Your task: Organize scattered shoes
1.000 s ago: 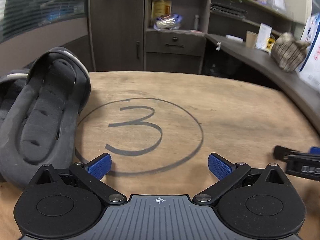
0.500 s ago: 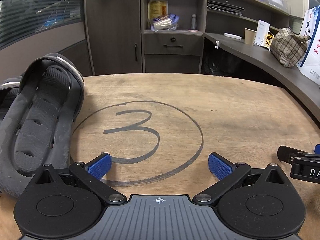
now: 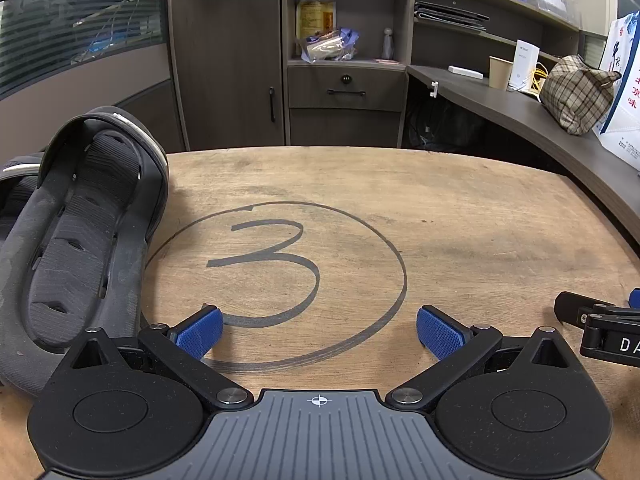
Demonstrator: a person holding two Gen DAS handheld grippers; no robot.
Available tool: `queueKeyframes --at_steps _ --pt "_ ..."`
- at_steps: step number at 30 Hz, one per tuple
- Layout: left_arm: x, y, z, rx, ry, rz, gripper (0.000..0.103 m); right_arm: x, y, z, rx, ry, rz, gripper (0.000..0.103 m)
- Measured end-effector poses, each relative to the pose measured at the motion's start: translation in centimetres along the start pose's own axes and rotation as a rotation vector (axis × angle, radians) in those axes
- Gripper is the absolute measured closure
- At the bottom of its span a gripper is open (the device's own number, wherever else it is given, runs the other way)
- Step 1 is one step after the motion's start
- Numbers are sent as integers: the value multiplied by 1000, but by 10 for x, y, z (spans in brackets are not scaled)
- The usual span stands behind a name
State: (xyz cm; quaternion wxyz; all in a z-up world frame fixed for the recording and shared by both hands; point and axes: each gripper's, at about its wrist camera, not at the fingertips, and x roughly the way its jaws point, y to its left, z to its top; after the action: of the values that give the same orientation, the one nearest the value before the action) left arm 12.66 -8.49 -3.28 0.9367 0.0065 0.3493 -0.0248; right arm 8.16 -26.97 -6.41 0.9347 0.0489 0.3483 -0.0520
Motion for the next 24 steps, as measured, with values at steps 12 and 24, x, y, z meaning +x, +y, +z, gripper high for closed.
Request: queueKeyframes --at_steps 12,24 --pt "1 1 -3 3 -4 2 0 -15 -1 -19 -5 -7 -5 0" --pt "1 0 -3 3 -2 3 0 -13 -1 -18 -5 -8 -5 0"
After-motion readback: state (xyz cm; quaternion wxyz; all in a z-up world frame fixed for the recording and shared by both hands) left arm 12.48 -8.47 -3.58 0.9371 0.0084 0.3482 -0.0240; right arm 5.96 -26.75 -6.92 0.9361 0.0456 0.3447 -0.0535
